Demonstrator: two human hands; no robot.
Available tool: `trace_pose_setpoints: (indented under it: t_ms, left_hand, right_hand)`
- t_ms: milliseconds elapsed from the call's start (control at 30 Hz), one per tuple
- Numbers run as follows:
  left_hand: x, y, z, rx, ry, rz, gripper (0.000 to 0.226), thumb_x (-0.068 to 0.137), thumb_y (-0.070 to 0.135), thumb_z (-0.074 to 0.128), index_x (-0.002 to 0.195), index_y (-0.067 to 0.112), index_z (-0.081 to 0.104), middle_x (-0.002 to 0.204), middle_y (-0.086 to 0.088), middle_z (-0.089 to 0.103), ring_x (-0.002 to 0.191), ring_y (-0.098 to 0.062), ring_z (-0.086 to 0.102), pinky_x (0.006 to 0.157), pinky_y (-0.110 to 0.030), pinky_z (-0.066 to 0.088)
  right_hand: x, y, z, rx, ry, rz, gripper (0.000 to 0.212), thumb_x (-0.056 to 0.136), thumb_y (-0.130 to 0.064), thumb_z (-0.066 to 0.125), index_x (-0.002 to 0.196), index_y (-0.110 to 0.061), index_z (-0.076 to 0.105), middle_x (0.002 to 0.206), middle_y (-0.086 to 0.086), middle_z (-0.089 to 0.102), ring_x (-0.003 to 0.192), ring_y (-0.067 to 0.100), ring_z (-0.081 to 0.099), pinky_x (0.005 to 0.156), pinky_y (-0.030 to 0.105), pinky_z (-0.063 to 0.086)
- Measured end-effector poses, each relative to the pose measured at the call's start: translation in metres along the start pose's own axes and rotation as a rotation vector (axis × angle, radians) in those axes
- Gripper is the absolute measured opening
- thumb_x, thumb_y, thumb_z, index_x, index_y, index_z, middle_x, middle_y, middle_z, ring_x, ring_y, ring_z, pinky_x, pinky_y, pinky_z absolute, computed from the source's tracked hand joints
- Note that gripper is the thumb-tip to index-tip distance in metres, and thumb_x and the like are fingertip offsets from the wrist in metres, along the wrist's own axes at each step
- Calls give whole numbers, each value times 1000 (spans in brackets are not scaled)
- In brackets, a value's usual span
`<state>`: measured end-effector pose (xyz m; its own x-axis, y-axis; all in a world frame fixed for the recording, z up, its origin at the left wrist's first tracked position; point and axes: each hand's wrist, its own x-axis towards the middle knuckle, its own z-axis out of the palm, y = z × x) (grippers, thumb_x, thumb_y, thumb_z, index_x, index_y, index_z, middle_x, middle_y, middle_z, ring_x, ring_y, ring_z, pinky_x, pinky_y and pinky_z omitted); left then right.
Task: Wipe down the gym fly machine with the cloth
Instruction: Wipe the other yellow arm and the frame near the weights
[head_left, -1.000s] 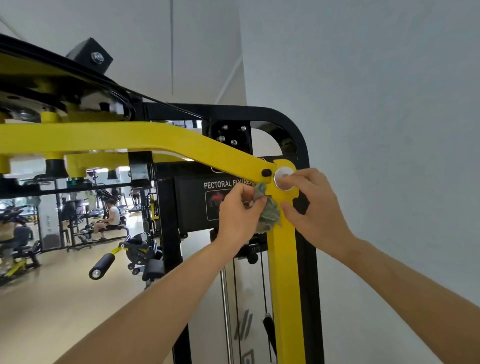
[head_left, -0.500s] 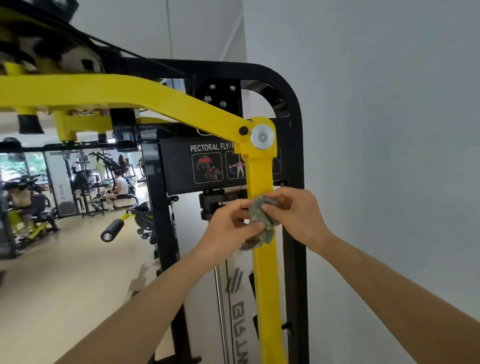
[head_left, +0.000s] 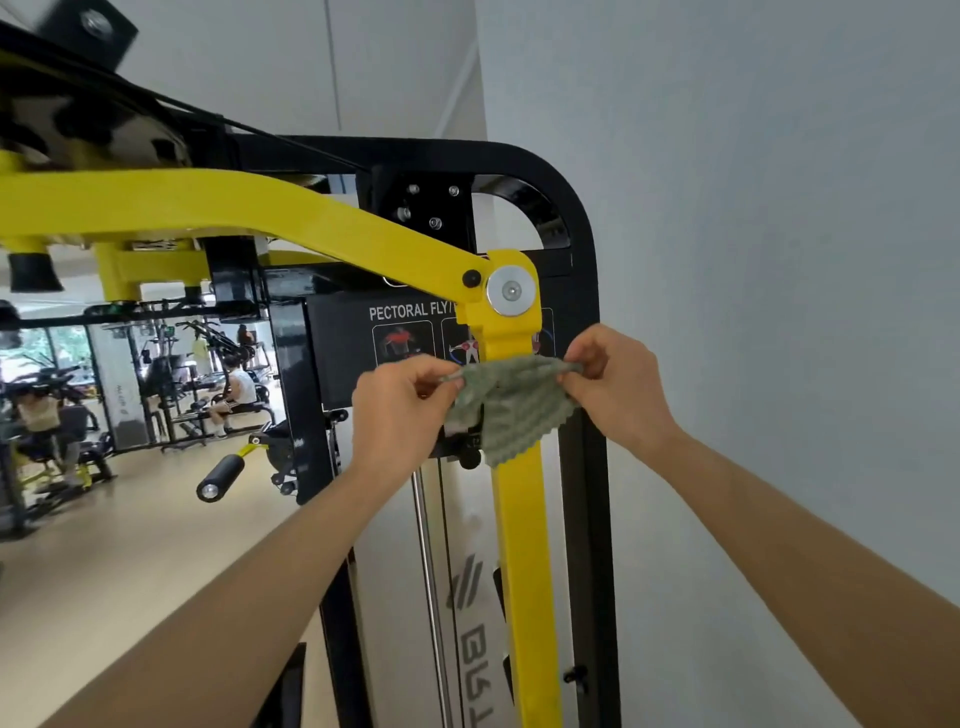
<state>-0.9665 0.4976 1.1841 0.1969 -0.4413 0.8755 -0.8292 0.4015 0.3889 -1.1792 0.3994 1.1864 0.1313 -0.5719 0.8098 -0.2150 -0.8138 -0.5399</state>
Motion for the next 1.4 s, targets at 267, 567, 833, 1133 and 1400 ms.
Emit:
trace_pose_setpoints:
  t_ms: [267, 567, 833, 1133, 1400]
  left_hand:
    - [24, -24, 20, -22, 154, -53, 5, 87, 22, 76, 86, 26, 75, 77, 3, 63, 70, -14, 61, 69, -37, 53]
    - [21, -25, 38, -797, -5, -405, 23, 85, 17, 75, 104, 23, 64, 97, 7, 76, 97, -11, 73, 84, -32, 60]
    - [-9, -15, 60, -823, -13, -337, 38, 85, 14, 79, 117, 18, 59, 115, 4, 72, 109, -5, 69, 90, -29, 59]
    - [-9, -4, 70, -715, 109, -228, 32, 94, 23, 70, 123, 37, 62, 112, 14, 72, 108, -4, 68, 91, -36, 60]
    - [-6, -3, 75, -650, 203, -266, 36, 90, 23, 76, 125, 13, 71, 112, 3, 75, 104, -8, 71, 88, -33, 60]
  right_hand:
    - [24, 4, 31, 41, 159, 223, 13, 81, 0, 73, 84, -13, 69, 71, 3, 61, 71, 26, 65, 68, 43, 61]
    - [-5, -8, 43, 654, 20, 275, 30, 93, 0, 65, 120, -13, 57, 111, 4, 75, 104, 21, 72, 82, 34, 61]
    - [-4, -9, 58, 601, 50, 210, 32, 94, -4, 66, 122, -10, 53, 117, 6, 73, 110, 23, 70, 90, 41, 59]
    - [1, 3, 58, 530, -78, 199, 38, 98, -23, 63, 134, -15, 57, 122, 3, 72, 114, 22, 69, 97, 47, 56]
    - [-4, 10, 55, 460, -70, 171, 37, 97, -18, 65, 133, -10, 61, 122, 6, 71, 113, 20, 68, 97, 47, 57]
